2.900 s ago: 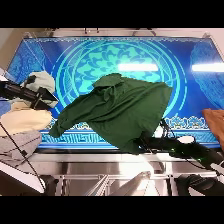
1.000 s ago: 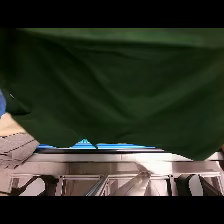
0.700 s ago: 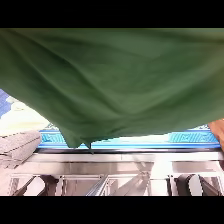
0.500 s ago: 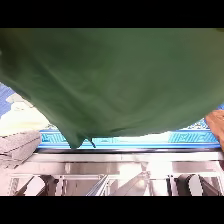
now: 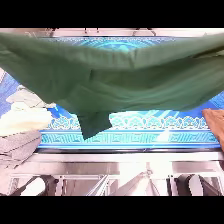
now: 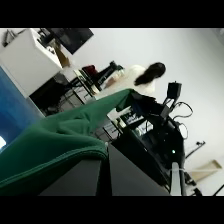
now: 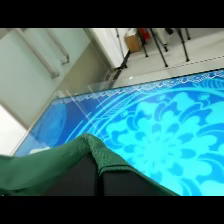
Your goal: Fold the shirts.
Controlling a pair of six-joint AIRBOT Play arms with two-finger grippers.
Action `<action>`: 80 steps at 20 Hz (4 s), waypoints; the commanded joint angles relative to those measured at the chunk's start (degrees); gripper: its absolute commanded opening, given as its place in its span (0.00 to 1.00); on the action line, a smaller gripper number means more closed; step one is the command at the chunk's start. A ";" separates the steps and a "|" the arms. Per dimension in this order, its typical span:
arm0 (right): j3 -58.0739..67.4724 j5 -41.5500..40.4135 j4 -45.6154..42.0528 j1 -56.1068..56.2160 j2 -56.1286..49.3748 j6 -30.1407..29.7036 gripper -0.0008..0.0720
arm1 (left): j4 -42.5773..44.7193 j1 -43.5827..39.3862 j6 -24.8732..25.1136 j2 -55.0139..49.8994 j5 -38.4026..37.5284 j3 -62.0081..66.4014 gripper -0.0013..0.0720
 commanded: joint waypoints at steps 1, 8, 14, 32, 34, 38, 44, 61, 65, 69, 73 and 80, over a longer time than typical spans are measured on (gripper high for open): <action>0.09 3.26 4.72 0.02 3.67 -1.64 0.03 | -4.48 -3.32 4.20 4.13 -4.72 0.02 0.05; 11.89 -7.08 16.06 -0.02 7.82 -7.39 0.03 | -36.87 14.75 2.78 19.74 -3.48 1.01 0.06; 8.81 -2.08 6.03 1.55 -0.04 -1.18 0.03 | 2.21 12.02 1.99 9.03 7.32 17.07 0.06; -3.41 -10.88 15.45 19.56 -66.86 -21.81 0.03 | 27.52 -16.48 -3.93 -65.22 23.17 41.00 0.05; -0.35 -11.67 15.39 19.47 -68.63 -22.60 0.03 | 27.50 -15.65 -2.71 -65.18 24.98 39.89 0.06; 3.69 -13.86 15.21 16.87 -69.26 -23.12 0.03 | 20.65 -13.25 -1.20 -64.94 25.73 40.06 0.06; 4.31 -13.86 10.82 16.33 -70.75 -22.56 0.03 | 21.90 -14.38 -0.17 -65.05 25.24 38.84 0.06; 4.33 -13.00 -7.98 15.56 -72.06 -17.14 0.07 | 35.26 -14.91 -10.69 -65.11 10.97 34.60 0.05; 4.90 -12.81 -11.58 15.37 -71.87 -16.41 0.23 | 44.96 -16.94 -12.17 -65.09 8.15 34.62 0.10; 8.20 -10.25 -23.21 15.32 -70.31 -8.81 0.35 | 43.67 -16.61 -12.22 -65.05 7.06 36.52 0.39; 11.63 -8.48 -39.78 15.32 -66.69 1.62 0.35 | 43.71 -15.37 -16.35 -64.96 0.61 40.98 0.39; -7.76 1.05 -43.34 15.04 -54.23 5.55 0.34 | 49.83 -10.47 -12.04 -50.75 -0.98 27.32 0.38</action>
